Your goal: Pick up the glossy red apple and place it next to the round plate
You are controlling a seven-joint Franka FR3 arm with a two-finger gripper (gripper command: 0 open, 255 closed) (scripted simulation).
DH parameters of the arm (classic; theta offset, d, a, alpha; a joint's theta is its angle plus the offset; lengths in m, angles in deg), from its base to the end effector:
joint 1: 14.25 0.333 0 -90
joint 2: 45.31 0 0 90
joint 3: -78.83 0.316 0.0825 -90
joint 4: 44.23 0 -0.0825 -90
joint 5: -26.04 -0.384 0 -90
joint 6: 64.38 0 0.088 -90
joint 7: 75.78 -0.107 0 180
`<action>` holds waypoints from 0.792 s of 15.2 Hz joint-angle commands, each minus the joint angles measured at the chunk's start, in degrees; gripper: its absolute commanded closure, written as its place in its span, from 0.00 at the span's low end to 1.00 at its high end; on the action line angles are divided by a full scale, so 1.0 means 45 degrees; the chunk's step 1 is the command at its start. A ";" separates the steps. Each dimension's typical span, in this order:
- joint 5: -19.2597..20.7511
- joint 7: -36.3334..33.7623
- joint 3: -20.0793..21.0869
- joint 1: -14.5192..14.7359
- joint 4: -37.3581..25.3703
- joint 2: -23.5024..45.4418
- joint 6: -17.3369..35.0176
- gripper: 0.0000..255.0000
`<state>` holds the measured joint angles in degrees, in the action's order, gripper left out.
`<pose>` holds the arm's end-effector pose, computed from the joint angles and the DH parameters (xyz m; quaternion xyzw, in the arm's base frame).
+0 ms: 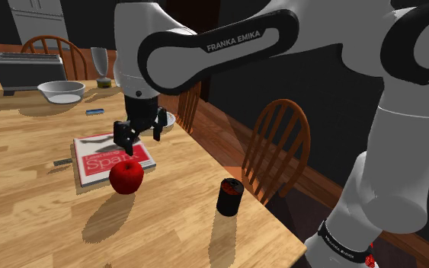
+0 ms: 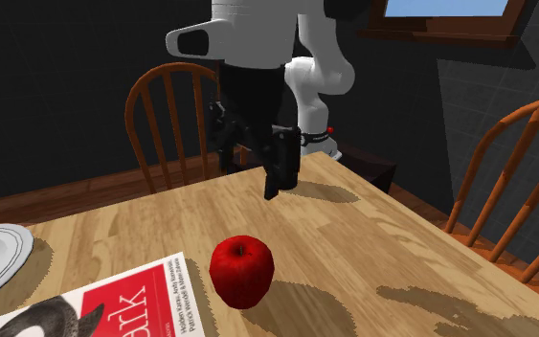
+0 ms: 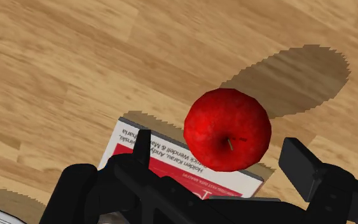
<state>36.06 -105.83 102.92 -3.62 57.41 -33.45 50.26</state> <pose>0.5234 0.3315 0.4530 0.9966 0.0708 0.0373 0.0216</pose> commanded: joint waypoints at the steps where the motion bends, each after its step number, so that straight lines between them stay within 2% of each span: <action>1: 0.0739 -0.0603 0.0000 0.0428 -0.1094 0.1168 -0.0079 0.00; 3: 0.1364 -0.1051 -0.0083 0.0922 -0.2326 0.2273 -0.0342 0.00; 4: 0.1383 -0.1065 -0.0111 0.0966 -0.2389 0.2324 -0.0356 0.00; 12: 0.1647 -0.1238 -0.0261 0.0948 -0.1735 0.2772 0.0707 0.00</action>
<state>43.39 -111.40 101.80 0.71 49.34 -21.07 53.05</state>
